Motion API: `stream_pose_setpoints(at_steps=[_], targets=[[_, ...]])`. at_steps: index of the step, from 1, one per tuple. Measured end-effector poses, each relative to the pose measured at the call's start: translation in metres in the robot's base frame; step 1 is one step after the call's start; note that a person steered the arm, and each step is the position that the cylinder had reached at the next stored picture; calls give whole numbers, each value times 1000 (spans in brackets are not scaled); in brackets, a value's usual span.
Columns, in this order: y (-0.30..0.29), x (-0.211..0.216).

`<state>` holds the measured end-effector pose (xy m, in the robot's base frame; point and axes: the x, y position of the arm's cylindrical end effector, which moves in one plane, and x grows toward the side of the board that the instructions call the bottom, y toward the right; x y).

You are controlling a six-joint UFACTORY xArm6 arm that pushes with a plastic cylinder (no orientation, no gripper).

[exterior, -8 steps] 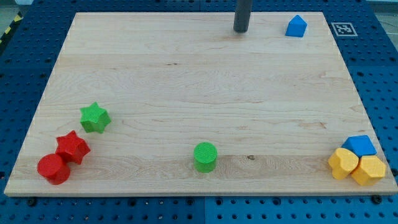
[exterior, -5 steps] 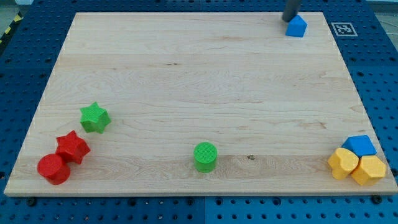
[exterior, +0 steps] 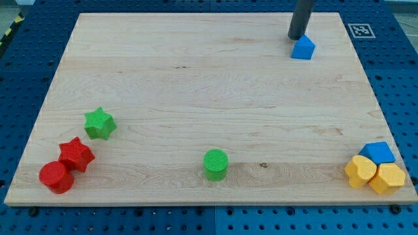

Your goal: Move the blue triangle to the top of the blue cube

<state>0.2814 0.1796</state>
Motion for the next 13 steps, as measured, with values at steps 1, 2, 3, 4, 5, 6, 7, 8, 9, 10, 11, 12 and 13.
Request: stream_pose_setpoints(at_steps=[1, 2, 3, 4, 5, 6, 7, 8, 9, 10, 11, 12, 13], targets=[[22, 41], [40, 80], [32, 112], [13, 136], [-8, 157], [-30, 200], [-45, 249], [-43, 278], [-20, 275], [-16, 253], [-21, 239], [-8, 227], [10, 223]])
